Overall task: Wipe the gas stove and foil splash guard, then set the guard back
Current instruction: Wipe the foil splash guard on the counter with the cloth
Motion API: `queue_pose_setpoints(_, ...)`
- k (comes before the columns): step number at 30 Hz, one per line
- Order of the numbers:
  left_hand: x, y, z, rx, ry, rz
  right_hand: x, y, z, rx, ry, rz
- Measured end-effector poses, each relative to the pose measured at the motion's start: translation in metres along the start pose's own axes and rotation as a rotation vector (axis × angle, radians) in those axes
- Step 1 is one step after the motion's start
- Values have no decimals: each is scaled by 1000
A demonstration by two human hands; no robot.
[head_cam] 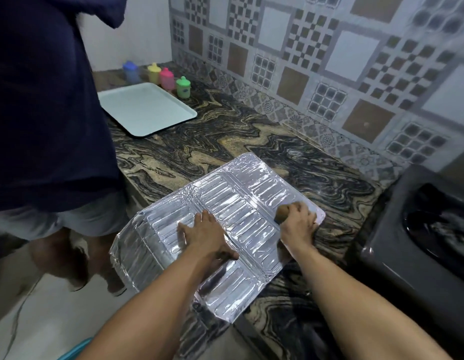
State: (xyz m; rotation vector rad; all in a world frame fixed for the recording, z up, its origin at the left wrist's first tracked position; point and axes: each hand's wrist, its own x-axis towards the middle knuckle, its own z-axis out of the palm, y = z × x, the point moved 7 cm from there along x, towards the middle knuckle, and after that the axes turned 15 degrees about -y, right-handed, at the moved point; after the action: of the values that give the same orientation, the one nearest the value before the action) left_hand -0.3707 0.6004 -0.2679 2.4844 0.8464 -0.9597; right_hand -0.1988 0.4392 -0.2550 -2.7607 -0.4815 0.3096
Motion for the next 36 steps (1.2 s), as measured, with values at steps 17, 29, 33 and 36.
queue_pose_setpoints(17, 6, -15, 12, -110, 47, -15, 40, -130, 14, 330, -134, -353)
queue_pose_setpoints(29, 16, -18, 13, -109, 49, -45, 29, -151, 93, -379, -442, -863)
queue_pose_setpoints(33, 17, -18, 14, -91, 27, -45, 61, -139, 64, -368, -363, -709)
queue_pose_setpoints(36, 13, -18, 12, -72, 25, -47, 84, -99, 46, -339, -340, -419)
